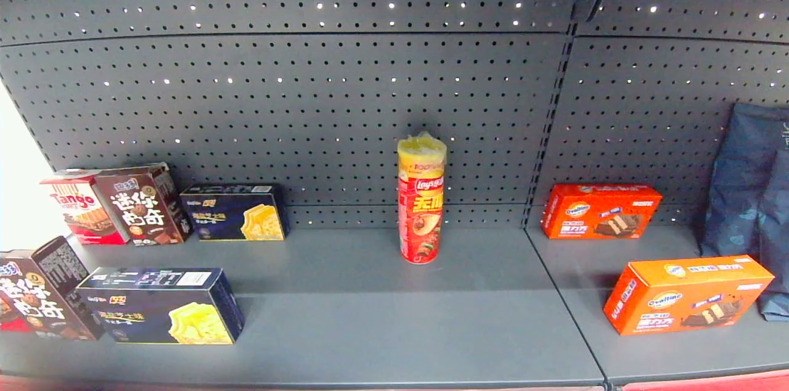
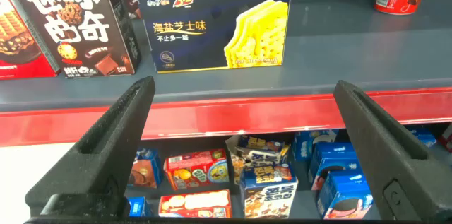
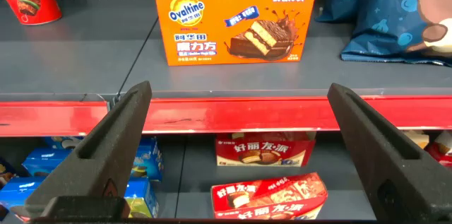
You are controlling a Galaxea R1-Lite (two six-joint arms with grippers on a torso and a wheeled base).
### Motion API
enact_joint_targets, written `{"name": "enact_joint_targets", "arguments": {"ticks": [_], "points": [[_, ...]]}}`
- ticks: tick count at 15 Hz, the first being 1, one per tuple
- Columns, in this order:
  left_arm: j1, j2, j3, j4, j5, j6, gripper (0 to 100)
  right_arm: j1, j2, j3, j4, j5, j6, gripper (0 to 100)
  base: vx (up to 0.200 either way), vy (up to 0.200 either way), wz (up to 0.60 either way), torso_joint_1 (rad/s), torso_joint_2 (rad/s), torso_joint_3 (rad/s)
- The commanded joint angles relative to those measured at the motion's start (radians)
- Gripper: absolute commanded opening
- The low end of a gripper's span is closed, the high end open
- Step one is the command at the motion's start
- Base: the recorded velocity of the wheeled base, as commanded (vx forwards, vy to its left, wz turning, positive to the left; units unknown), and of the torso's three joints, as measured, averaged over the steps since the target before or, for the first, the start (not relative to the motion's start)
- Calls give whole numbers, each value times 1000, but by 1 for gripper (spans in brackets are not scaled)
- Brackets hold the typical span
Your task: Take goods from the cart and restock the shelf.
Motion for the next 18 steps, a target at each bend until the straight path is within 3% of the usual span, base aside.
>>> {"name": "enact_joint_targets", "arguments": {"ticks": [1, 18], "points": [[0, 0, 0, 0, 0, 0, 100, 0, 1, 0, 0, -1, 0, 100, 0, 0, 0, 0, 0, 0], [0, 0, 0, 0, -2, 1, 100, -2, 1, 0, 0, -1, 0, 100, 0, 0, 0, 0, 0, 0]]}}
